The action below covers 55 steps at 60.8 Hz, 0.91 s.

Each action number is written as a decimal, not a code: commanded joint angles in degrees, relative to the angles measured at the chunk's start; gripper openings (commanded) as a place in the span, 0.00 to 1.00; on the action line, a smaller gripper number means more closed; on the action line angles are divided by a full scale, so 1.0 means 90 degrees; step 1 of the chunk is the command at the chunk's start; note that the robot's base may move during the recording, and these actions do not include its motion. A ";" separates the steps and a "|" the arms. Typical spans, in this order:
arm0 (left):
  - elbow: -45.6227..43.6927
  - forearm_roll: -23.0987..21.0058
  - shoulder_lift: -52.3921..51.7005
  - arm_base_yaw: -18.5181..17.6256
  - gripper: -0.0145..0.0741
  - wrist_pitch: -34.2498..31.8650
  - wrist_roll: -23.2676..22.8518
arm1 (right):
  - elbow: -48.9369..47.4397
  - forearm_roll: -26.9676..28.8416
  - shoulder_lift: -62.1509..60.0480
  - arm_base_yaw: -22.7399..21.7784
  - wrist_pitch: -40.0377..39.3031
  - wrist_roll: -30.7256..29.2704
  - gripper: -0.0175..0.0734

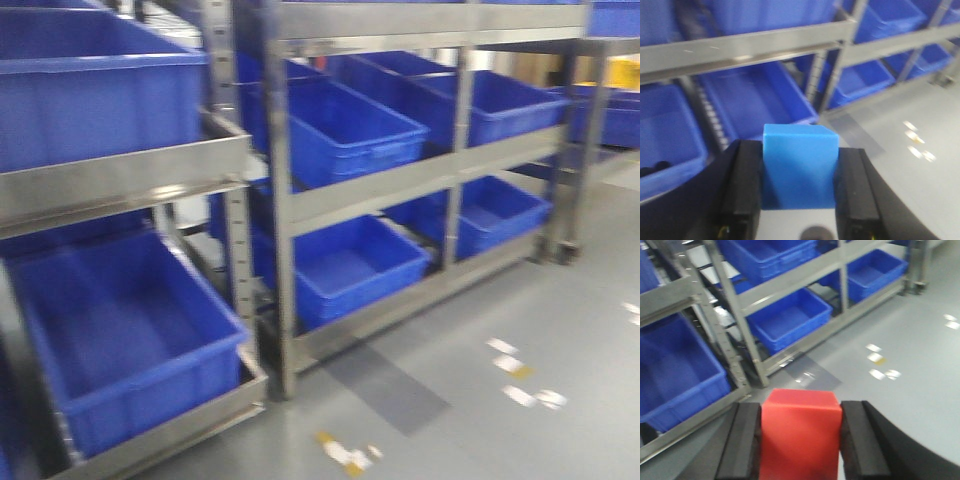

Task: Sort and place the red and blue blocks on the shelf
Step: 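Drive the base down the aisle and turn toward the blue-bin shelf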

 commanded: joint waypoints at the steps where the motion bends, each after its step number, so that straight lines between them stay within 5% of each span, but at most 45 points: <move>1: -0.0184 0.0070 0.0033 0.0002 0.30 -0.0534 0.0003 | -0.0173 -0.0058 0.0017 -0.0028 -0.0555 -0.0005 0.27; 55: -0.0184 0.0070 0.0033 0.0002 0.30 -0.0534 0.0003 | -0.0173 -0.0058 0.0017 -0.0028 -0.0555 -0.0005 0.27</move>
